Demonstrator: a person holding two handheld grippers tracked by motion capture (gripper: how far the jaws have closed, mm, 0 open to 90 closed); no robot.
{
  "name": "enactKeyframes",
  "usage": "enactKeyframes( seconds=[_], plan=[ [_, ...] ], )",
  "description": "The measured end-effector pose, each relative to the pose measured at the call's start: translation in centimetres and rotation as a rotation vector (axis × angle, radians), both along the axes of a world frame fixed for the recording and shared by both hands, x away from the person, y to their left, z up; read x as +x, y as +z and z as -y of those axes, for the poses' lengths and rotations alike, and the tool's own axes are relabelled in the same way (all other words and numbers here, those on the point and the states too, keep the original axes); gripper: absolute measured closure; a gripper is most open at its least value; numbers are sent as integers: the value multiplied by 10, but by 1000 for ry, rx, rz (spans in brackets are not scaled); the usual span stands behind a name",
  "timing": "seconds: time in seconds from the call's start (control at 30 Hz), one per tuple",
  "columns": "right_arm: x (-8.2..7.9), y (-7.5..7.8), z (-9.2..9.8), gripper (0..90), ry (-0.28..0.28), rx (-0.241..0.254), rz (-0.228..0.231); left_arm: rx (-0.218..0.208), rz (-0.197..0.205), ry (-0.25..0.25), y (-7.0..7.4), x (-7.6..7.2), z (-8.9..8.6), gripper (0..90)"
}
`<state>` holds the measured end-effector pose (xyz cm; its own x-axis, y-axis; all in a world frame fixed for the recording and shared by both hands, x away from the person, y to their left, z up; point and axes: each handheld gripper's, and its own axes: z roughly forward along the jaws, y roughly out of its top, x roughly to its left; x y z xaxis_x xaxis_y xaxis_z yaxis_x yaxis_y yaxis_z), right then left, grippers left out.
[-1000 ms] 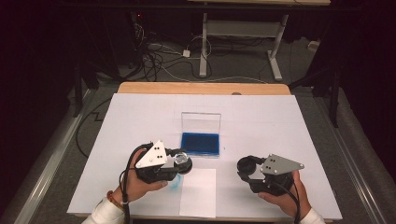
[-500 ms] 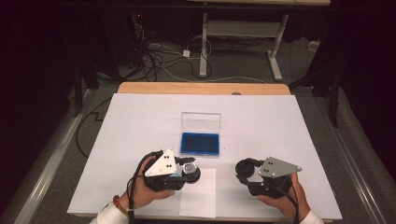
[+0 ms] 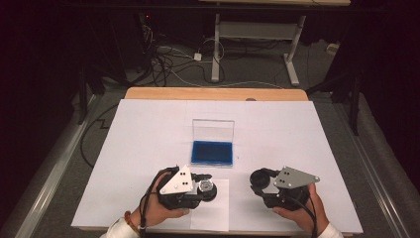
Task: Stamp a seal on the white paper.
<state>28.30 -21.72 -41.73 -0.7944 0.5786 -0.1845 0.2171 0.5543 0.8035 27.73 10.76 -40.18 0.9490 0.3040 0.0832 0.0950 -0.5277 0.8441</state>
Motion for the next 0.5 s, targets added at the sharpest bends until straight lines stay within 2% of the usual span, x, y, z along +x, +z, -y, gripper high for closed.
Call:
enactKeyframes(
  seconds=[0.3, 0.4, 0.5],
  plan=[
    [0, -1, 0, 386, 2, 0, -4, 23, -18, -7, -10, 2, 4, 542],
    [0, -1, -1, 386, 3, -2, -5, 12, -36, -4, -15, 5, 3, 542],
    [0, -2, -1, 386, 5, -5, -4, 22, -50, -7, -20, 5, 5, 543]
  ],
)
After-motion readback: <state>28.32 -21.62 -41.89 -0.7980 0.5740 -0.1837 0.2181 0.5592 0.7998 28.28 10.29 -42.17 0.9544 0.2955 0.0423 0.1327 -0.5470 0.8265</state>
